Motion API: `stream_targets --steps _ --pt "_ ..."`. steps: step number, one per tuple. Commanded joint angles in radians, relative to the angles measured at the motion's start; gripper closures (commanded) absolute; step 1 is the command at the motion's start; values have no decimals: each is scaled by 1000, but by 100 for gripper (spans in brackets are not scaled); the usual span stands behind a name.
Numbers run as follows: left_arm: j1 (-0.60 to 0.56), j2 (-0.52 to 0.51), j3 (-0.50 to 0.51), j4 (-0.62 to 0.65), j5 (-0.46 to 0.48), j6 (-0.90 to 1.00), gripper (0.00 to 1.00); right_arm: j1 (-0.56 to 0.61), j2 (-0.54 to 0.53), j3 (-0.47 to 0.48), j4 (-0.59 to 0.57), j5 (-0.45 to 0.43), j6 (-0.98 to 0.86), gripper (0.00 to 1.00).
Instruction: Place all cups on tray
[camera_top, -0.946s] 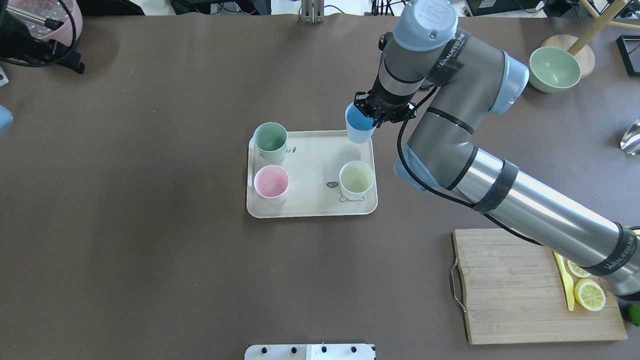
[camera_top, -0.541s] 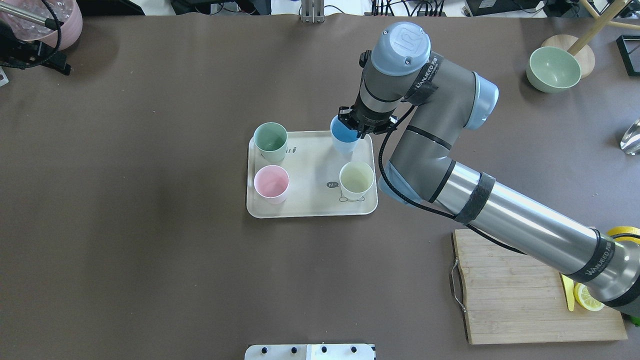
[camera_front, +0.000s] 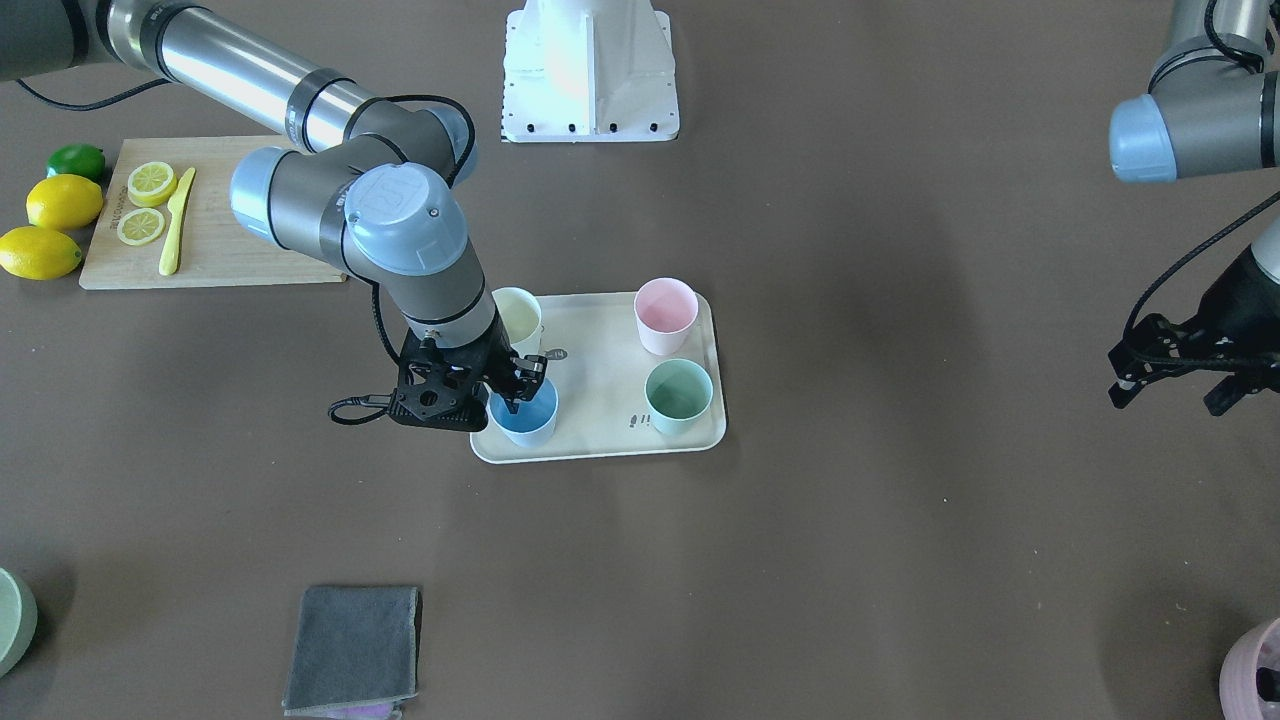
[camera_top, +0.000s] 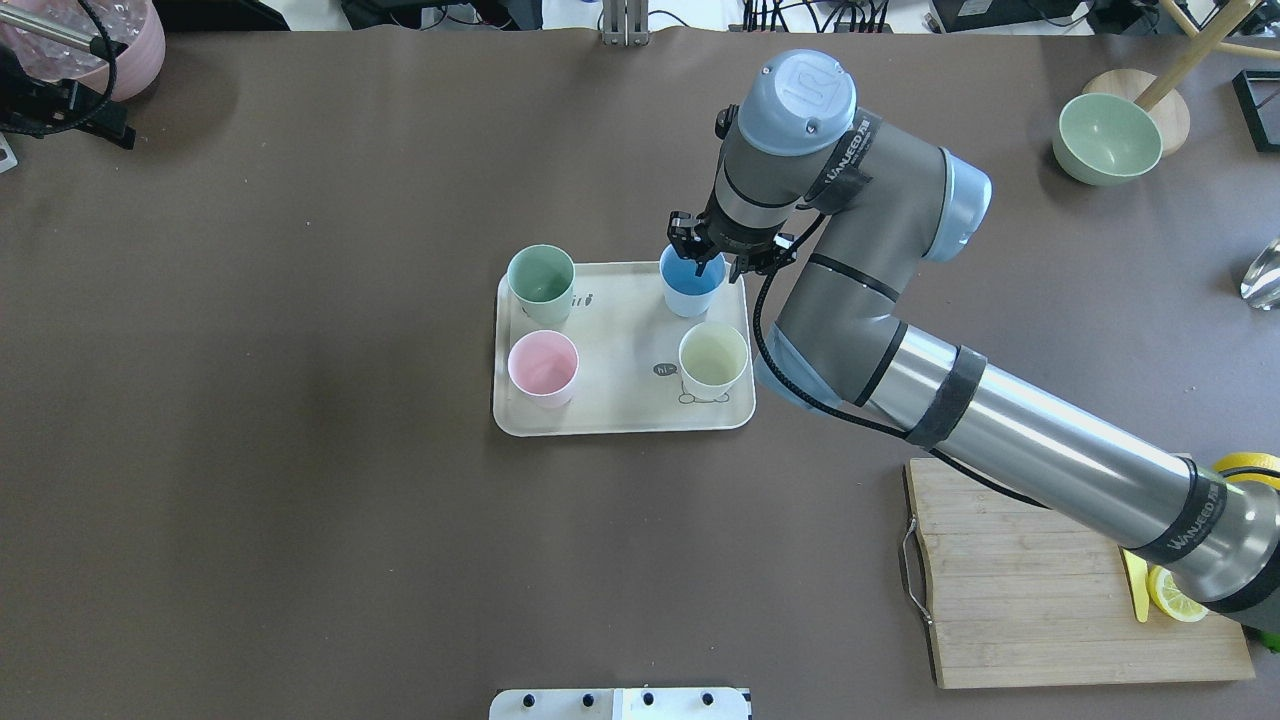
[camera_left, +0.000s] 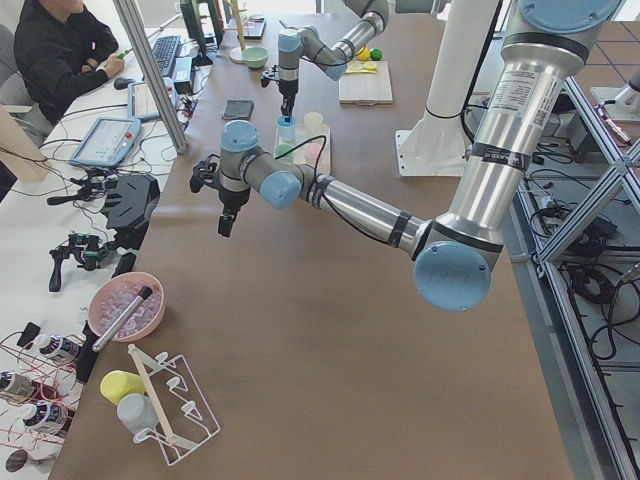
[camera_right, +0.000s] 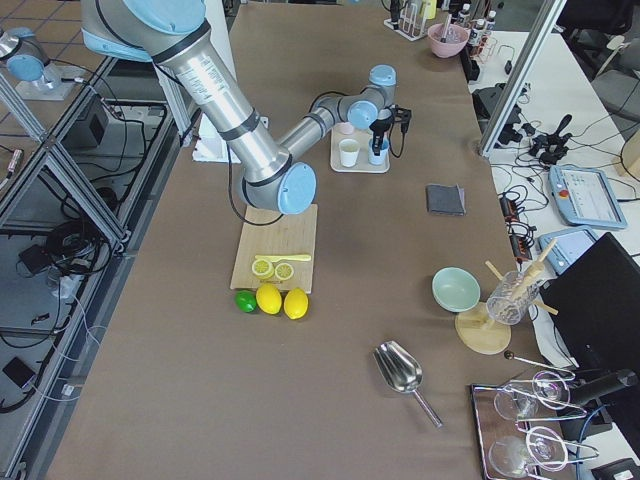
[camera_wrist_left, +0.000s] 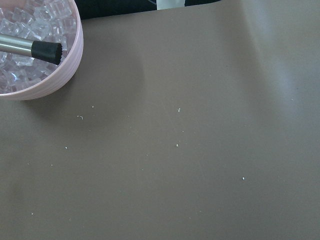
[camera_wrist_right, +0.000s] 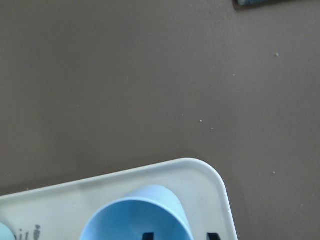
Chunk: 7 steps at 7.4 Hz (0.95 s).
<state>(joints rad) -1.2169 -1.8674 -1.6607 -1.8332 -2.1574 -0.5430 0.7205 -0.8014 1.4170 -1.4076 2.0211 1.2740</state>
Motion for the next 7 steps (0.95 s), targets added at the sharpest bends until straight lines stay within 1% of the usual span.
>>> stream_targets --steps 1,2,3,4,5,7 --pt "-7 2 -7 0 -2 9 2 135 -4 96 -68 194 1 0" --pt "-24 32 -20 17 -7 65 2 173 -43 194 -164 212 -21 0" --pt "-51 56 -28 37 -7 148 2 225 -120 270 -212 218 -97 0" --pt "-85 83 -25 41 -40 203 2 288 -218 327 -249 220 -258 0" --pt "-130 94 -18 49 -100 207 2 363 -307 351 -290 226 -442 0" --pt "-200 169 -28 46 -182 210 2 530 -486 346 -297 298 -783 0"
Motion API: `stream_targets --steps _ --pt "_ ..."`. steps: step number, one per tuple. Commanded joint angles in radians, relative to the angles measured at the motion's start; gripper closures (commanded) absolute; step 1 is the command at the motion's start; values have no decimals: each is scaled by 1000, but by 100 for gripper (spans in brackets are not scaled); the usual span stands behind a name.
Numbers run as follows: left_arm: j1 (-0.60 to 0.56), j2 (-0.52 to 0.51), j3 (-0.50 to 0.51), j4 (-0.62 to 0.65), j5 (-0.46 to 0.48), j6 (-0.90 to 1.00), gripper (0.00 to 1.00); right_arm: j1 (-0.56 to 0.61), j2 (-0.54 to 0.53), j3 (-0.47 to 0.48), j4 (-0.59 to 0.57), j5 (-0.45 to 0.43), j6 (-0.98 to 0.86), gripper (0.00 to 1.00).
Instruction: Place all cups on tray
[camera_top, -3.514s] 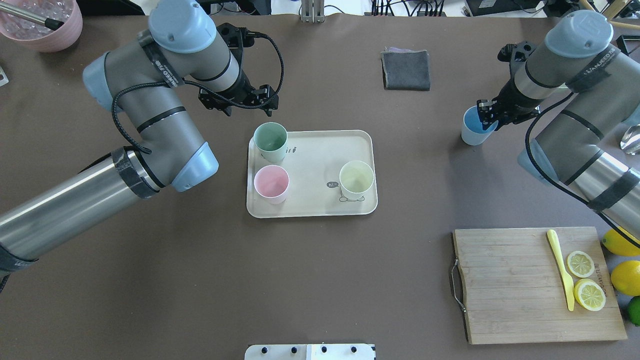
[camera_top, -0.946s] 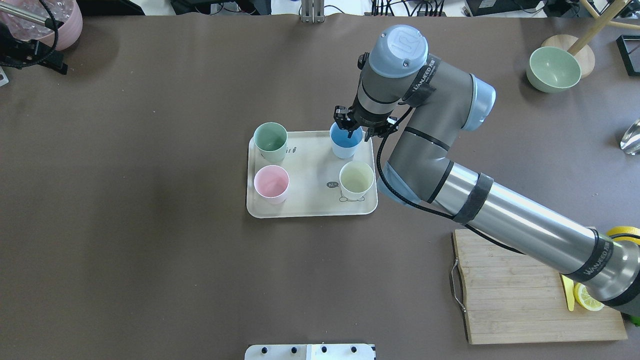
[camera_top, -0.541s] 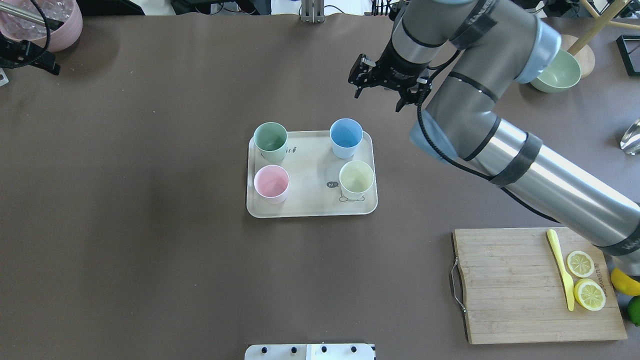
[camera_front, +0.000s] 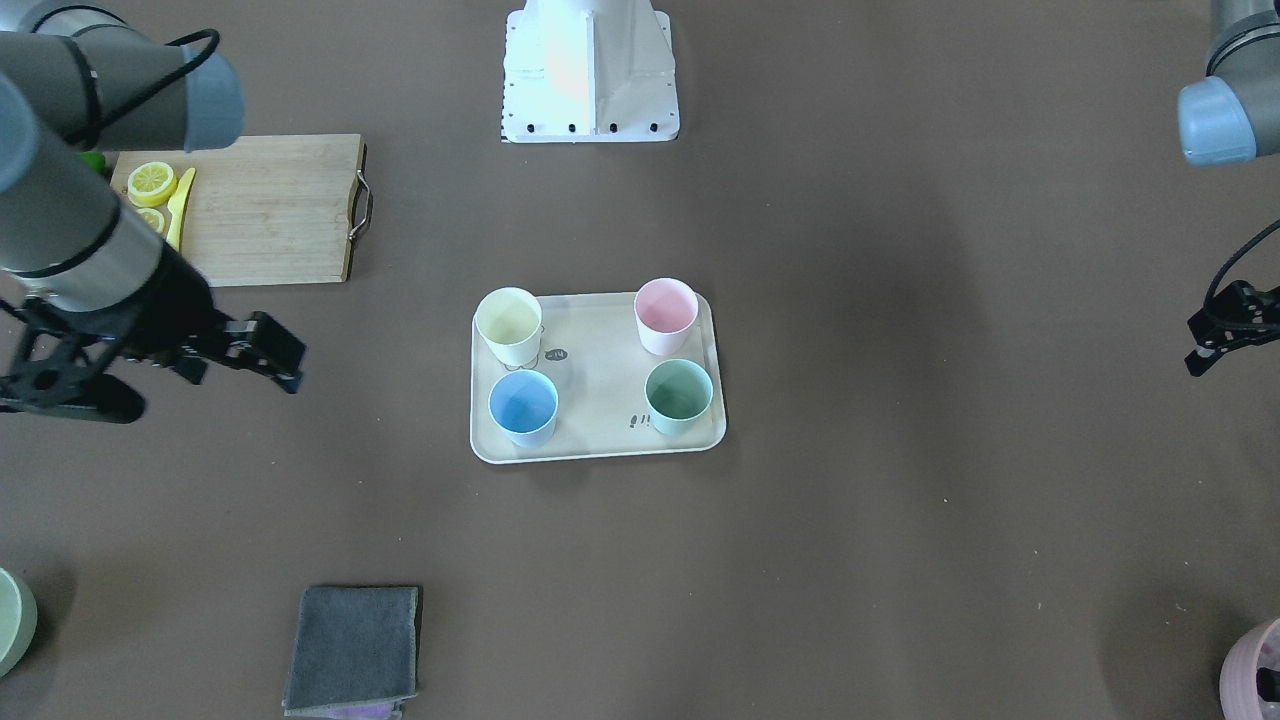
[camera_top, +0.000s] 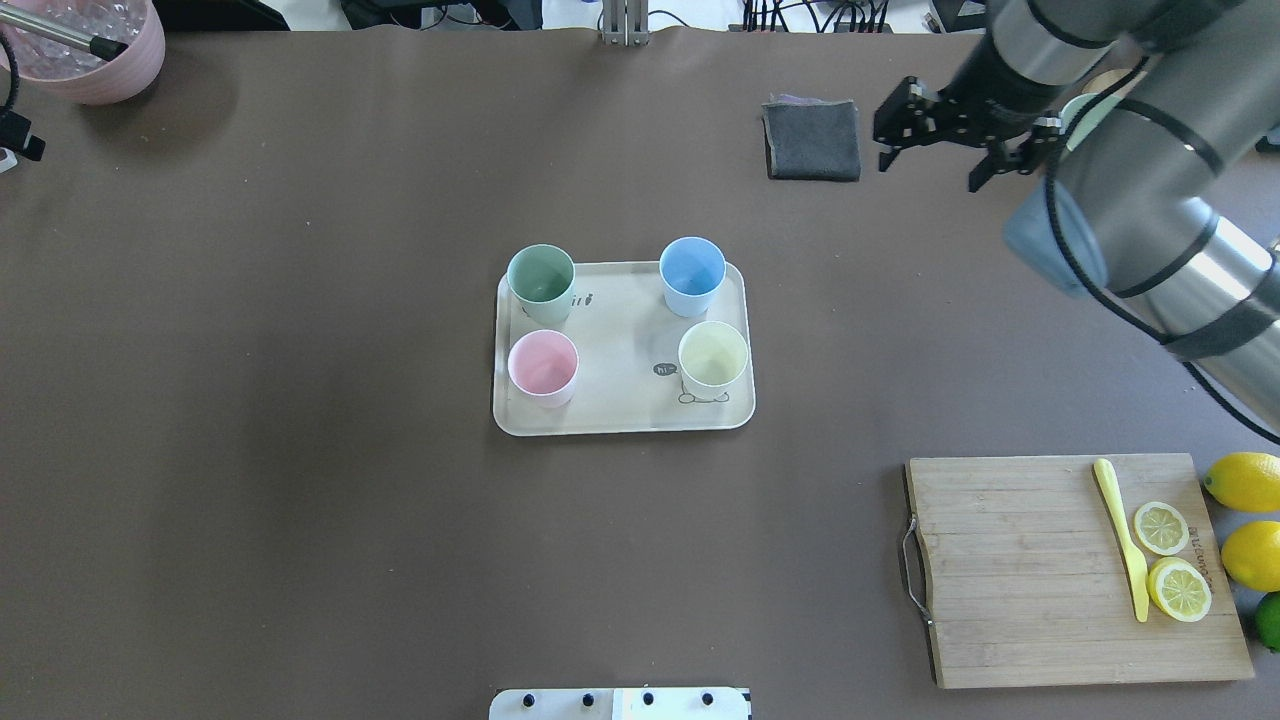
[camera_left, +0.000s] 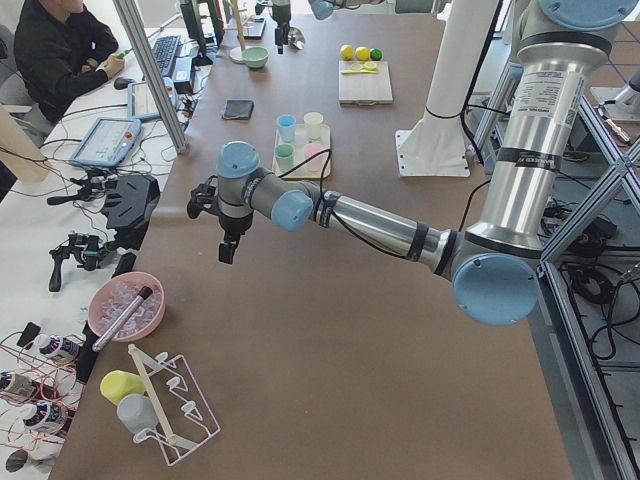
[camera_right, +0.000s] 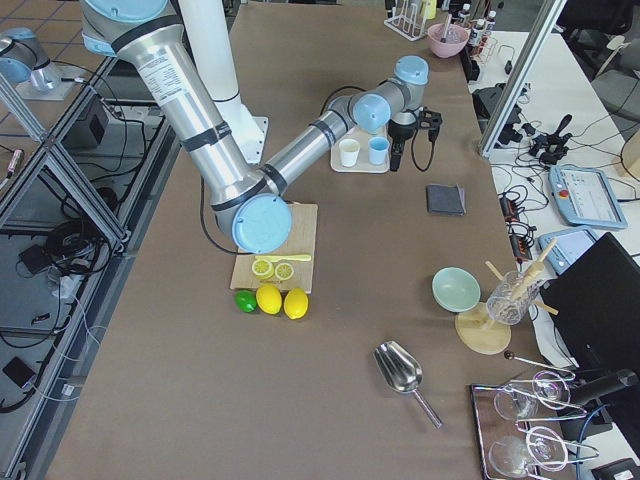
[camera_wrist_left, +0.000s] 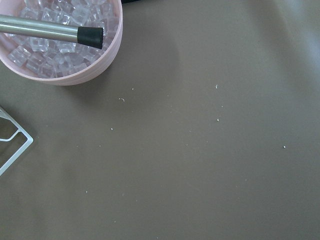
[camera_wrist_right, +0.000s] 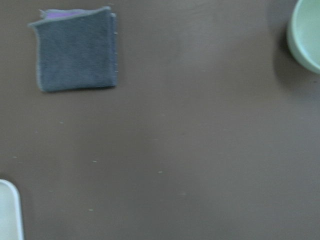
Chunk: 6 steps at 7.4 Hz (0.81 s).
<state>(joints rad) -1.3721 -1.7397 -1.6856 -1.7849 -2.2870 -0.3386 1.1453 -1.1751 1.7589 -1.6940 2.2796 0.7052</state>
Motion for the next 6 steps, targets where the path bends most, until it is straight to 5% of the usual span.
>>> stream_targets --steps 1,3,6 --pt "-68 64 -11 -5 -61 6 2 185 -198 -1 -7 61 -348 0" --pt "-80 84 -8 -4 -60 4 2 336 -306 -82 -4 96 -609 0" --pt "-131 176 -9 -8 -54 6 2 431 -362 -167 1 97 -696 0"
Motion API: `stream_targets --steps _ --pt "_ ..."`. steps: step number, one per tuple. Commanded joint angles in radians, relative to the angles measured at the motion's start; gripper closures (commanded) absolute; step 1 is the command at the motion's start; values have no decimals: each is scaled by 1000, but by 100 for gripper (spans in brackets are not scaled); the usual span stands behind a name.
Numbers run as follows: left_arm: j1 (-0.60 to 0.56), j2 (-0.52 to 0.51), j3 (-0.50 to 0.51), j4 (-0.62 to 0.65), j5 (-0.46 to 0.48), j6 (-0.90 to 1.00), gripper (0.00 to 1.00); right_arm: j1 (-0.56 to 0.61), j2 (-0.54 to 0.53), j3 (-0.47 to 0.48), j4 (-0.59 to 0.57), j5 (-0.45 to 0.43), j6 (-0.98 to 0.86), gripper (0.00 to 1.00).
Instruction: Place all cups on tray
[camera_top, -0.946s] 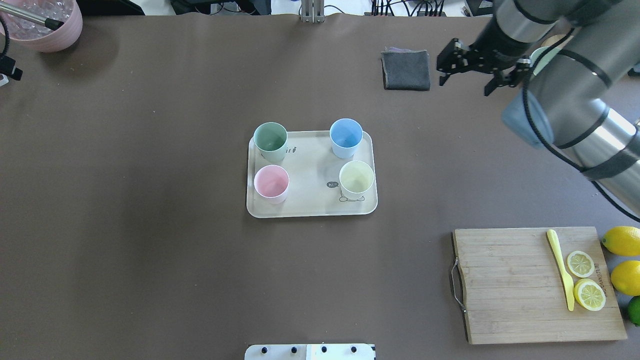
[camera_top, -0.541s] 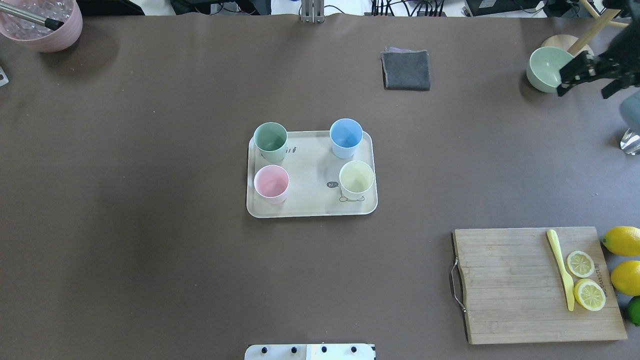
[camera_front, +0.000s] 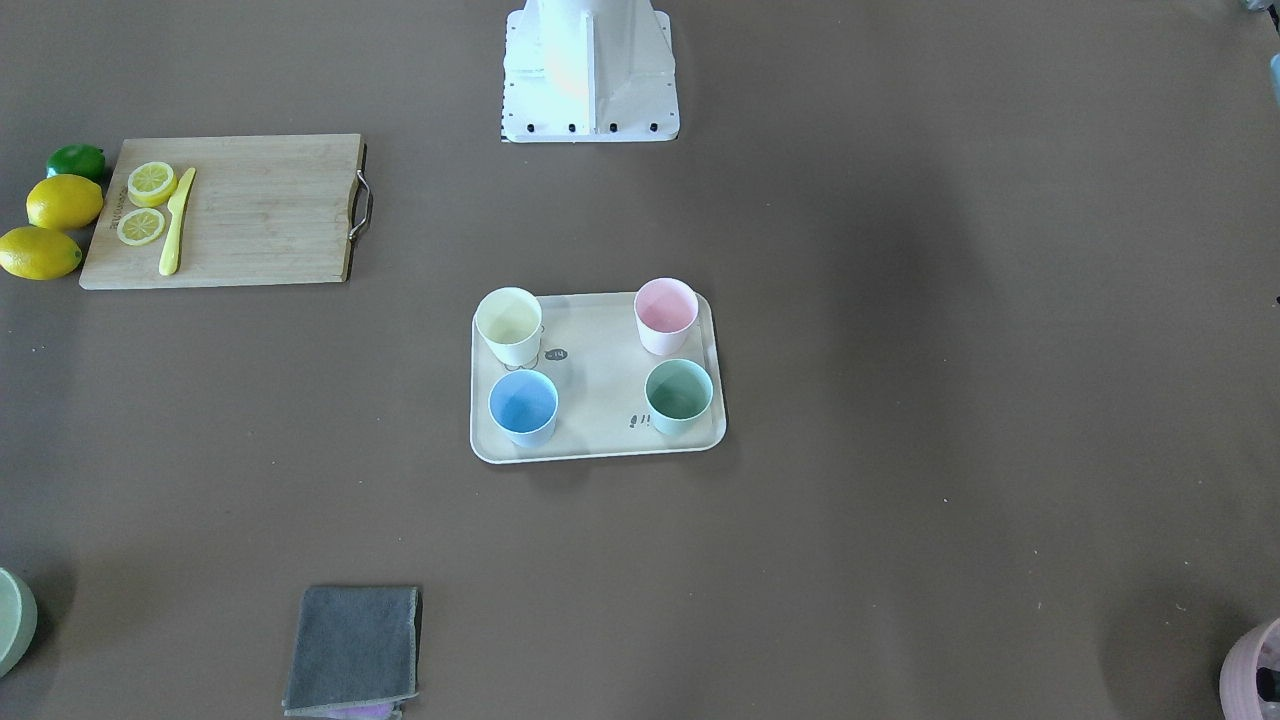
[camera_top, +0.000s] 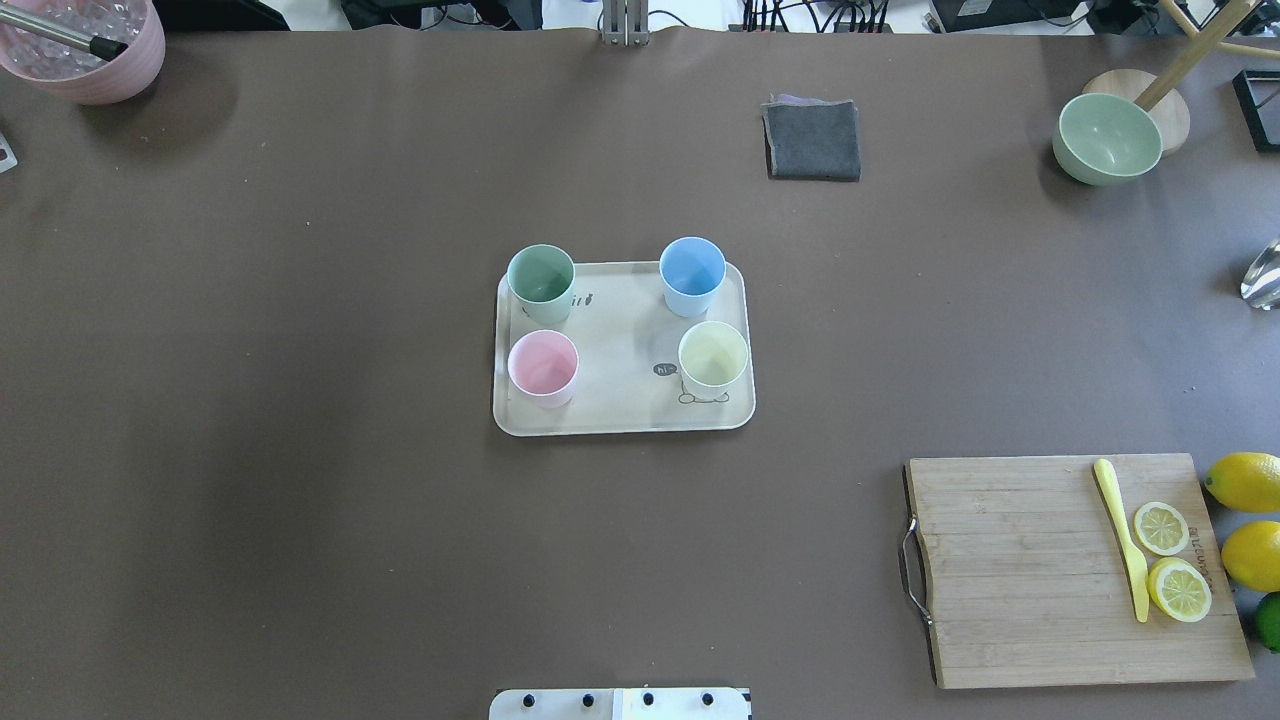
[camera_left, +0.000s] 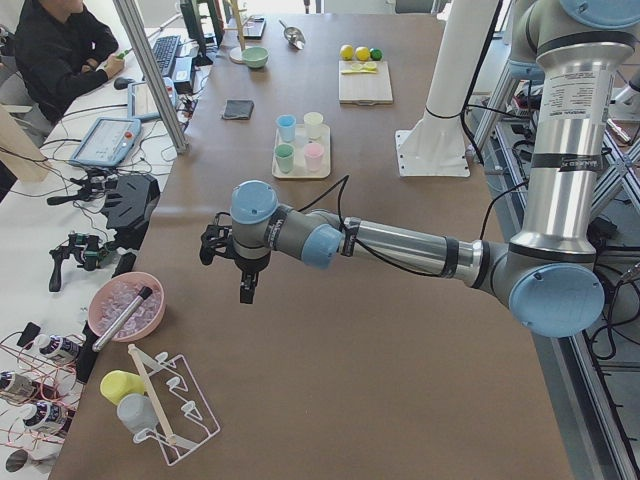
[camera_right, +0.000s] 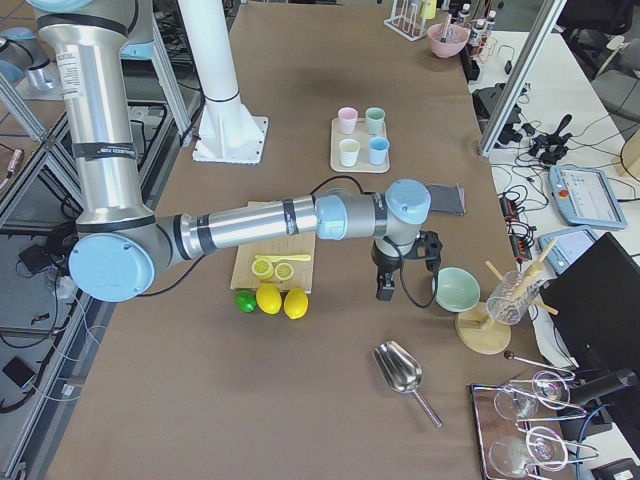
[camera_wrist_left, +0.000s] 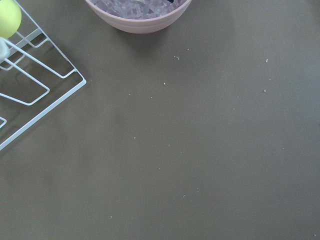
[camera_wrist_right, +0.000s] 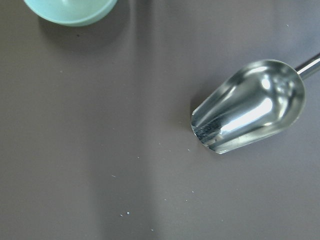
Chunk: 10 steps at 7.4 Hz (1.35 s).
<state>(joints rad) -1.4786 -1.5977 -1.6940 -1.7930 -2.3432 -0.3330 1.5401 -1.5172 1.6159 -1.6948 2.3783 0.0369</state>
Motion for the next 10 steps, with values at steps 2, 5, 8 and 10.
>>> stream_targets --steps 2,5,8,10 --pt "-106 108 -6 1 -4 0 2 60 -20 -31 1 -8 -28 0" --pt "-112 159 -3 -2 -4 0 2 78 -14 -24 3 -17 -15 0" --pt "-114 157 -1 1 -2 0 2 78 -1 -16 3 -27 -11 0" --pt "-112 144 1 3 1 -1 2 78 0 -17 3 -25 -11 0"
